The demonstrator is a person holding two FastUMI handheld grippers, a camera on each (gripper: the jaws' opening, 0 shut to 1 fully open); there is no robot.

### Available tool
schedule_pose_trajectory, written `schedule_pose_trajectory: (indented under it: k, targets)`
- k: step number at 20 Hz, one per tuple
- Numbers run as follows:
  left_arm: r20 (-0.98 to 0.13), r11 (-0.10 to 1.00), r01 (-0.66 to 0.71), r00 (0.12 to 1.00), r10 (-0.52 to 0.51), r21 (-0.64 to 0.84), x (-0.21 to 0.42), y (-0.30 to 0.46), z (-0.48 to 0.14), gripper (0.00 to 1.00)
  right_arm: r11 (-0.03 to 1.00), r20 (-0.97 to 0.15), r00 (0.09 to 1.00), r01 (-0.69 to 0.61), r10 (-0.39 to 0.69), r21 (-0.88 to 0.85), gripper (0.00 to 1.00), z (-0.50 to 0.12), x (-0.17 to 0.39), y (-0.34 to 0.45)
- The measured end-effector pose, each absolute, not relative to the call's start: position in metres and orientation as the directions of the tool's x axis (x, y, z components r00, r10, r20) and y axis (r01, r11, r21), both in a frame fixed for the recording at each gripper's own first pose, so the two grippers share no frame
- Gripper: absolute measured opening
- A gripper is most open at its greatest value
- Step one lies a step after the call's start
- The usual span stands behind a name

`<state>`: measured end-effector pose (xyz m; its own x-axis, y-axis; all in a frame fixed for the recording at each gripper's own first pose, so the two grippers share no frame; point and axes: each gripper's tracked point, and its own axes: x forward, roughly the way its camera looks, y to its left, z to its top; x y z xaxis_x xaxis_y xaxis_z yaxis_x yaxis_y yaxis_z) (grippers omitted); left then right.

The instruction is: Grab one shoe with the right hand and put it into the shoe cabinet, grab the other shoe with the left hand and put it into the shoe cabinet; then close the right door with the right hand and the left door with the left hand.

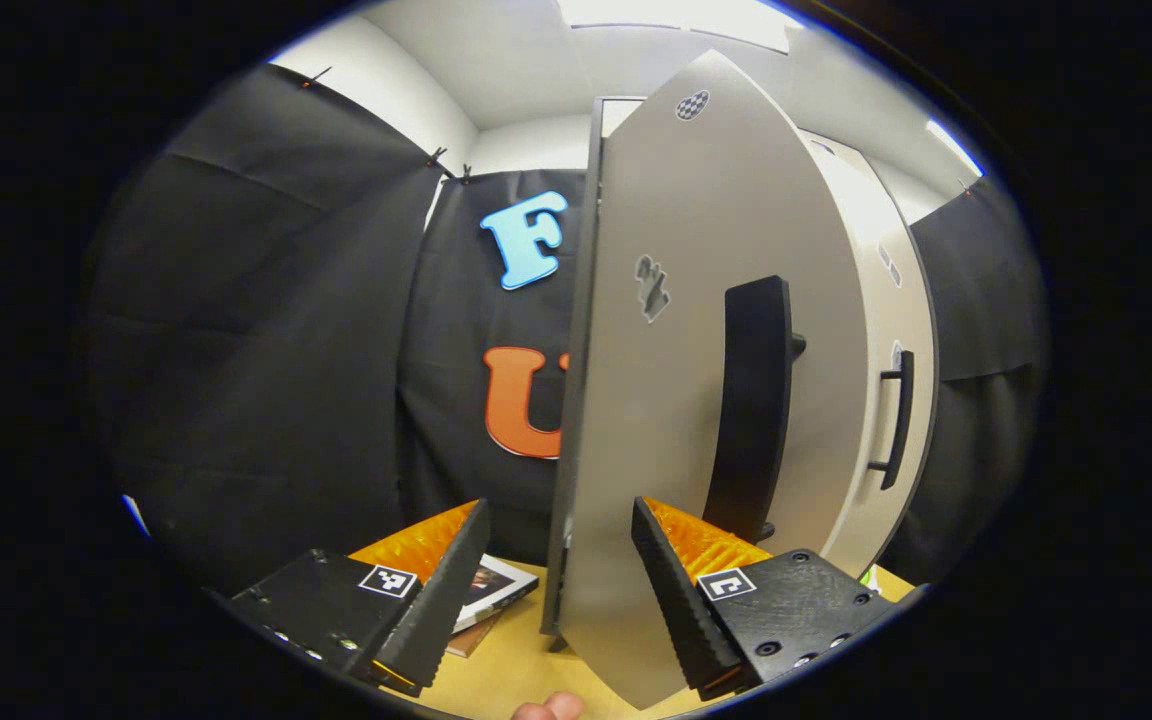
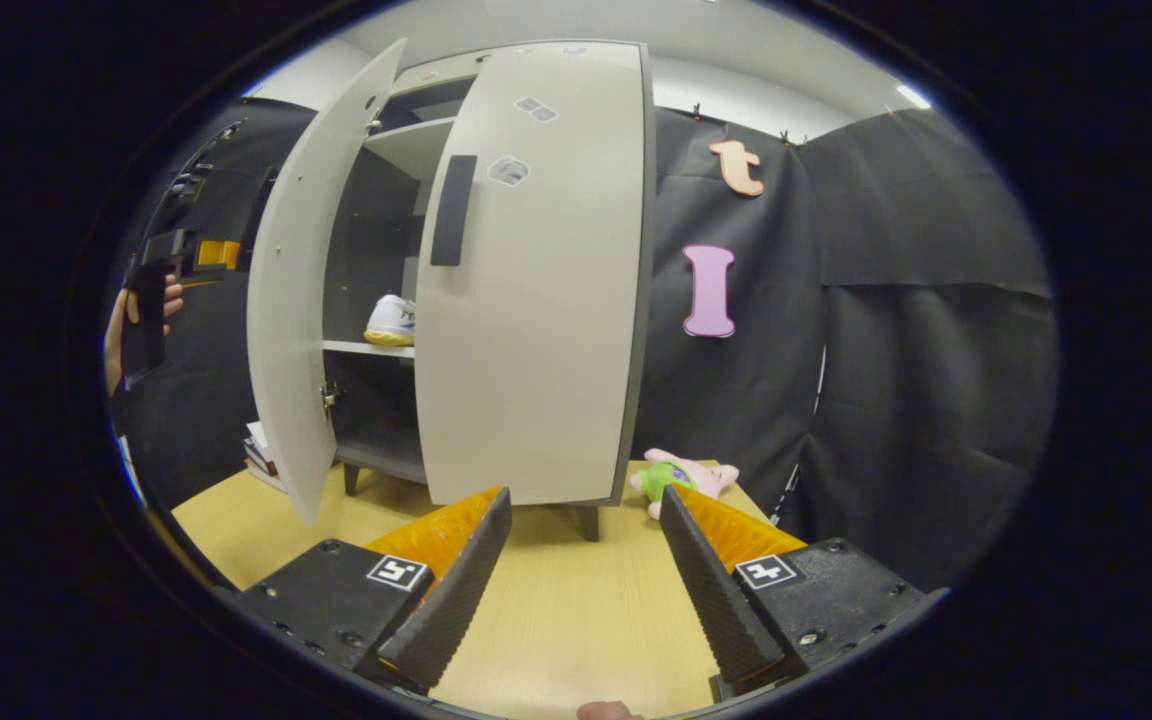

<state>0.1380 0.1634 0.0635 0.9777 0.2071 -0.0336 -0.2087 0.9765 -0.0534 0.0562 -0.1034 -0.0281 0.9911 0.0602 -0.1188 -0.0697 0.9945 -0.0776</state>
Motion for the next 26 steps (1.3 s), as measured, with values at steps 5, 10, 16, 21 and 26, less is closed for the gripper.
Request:
schedule_pose_trajectory:
  k: [5, 10, 16, 21, 26]
  targets:
    - [-0.043, 0.987, -0.161, 0.986, 0.16, -0.028, 0.159, 0.136, 0.057, 0.87, 0.998, -0.121, 0.993, -0.017, 0.009, -0.066, 0.97, -0.024, 0.054, -0.126]
    - [-0.057, 0.988, -0.151, 0.987, 0.15, -0.025, 0.133, 0.132, 0.044, 0.87, 0.999, -0.12, 0.993, 0.014, -0.02, -0.049, 0.97, -0.024, 0.051, -0.137]
    - [-0.108, 0.995, -0.092, 0.99, 0.086, -0.046, 0.074, 0.089, 0.001, 0.87, 0.999, -0.119, 0.993, 0.017, -0.02, -0.028, 0.97, -0.027, 0.045, -0.138]
    - [-0.101, 0.999, -0.032, 0.994, 0.028, -0.033, 0.038, 0.045, -0.029, 0.87, 1.0, -0.108, 0.994, -0.023, 0.022, -0.007, 0.97, -0.028, 0.036, -0.113]
    - [-0.124, 0.999, 0.018, 0.992, -0.024, -0.048, 0.02, 0.011, -0.044, 0.87, 0.998, -0.076, 0.995, -0.067, 0.067, -0.003, 0.97, -0.012, 0.027, -0.098]
